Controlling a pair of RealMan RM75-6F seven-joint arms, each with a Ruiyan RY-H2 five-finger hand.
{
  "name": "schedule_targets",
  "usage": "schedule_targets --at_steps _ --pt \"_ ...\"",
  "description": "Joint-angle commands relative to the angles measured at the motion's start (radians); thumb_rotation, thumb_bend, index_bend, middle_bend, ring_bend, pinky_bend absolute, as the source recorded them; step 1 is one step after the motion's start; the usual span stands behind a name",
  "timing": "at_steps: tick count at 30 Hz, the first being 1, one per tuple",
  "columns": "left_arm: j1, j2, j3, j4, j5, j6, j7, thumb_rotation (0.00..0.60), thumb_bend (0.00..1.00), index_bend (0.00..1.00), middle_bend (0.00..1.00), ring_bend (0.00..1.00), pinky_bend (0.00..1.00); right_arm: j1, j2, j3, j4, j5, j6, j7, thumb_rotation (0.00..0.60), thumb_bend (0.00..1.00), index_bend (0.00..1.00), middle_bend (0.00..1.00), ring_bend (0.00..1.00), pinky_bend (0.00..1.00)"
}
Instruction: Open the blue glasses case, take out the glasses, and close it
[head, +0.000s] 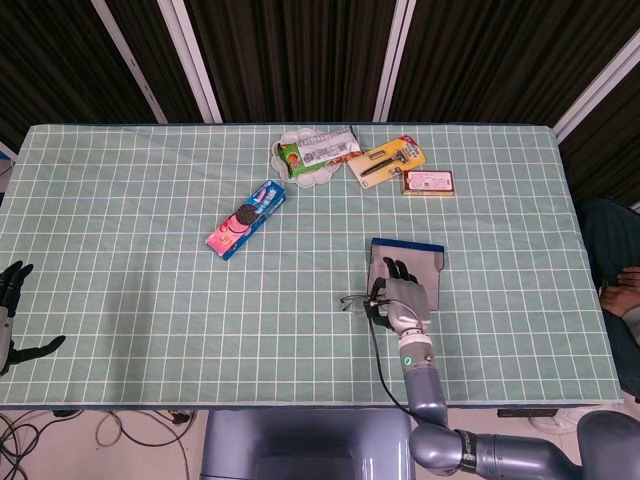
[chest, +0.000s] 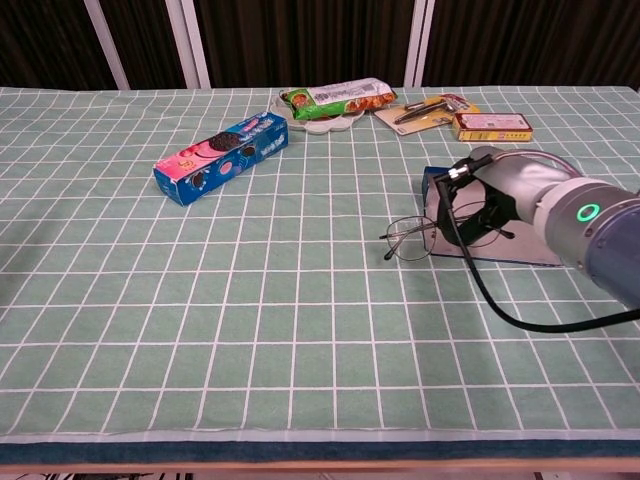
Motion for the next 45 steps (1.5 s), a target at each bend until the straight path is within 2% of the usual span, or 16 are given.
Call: schedule_targets --at_steps 1,13,23,28,32,37,45 --pt "0.0 0.0 0.001 0.001 0.001 -0.001 -0.001 0.6 0.03 0.0 0.0 0.0 0.0 0.02 -0.031 0.011 -0.004 0.019 0.006 -0.01 0.6 0.57 0.56 0.1 0.0 0.19" --pt "-0.001 -0.001 0.0 0.002 -0.003 -0.003 -0.001 0.6 0.03 0.0 0.0 0.0 0.0 0.121 -0.178 0.075 0.067 0.08 0.009 -0.028 0.6 0.57 0.56 0.1 0.0 0.19" --pt "-0.003 -0.002 0.001 0.003 -0.003 -0.006 0.001 0.6 0.03 0.0 0.0 0.0 0.0 0.148 -0.238 0.077 0.108 0.108 0.016 -0.029 0.6 0.57 0.56 0.1 0.0 0.19" --pt "-0.002 -0.002 0.001 0.002 -0.003 -0.004 0.002 0.6 0.03 0.0 0.0 0.0 0.0 0.154 -0.241 0.063 0.117 0.112 0.019 -0.05 0.6 0.47 0.56 0.07 0.0 0.19" --pt "-0.002 -0.001 0.001 0.002 -0.004 -0.004 0.001 0.6 0.03 0.0 0.0 0.0 0.0 0.153 -0.239 0.055 0.114 0.115 0.024 -0.06 0.6 0.38 0.47 0.04 0.0 0.19" --pt "-0.002 -0.001 0.001 0.003 -0.004 -0.004 -0.001 0.6 0.03 0.0 0.0 0.0 0.0 0.152 -0.233 0.043 0.109 0.124 0.042 -0.089 0.6 0.32 0.31 0.0 0.0 0.19" --pt "0.001 -0.002 0.001 0.006 -0.001 0.002 -0.001 0.6 0.03 0.0 0.0 0.0 0.0 0.142 -0.199 0.033 0.067 0.091 0.065 -0.1 0.6 0.28 0.22 0.0 0.0 0.19"
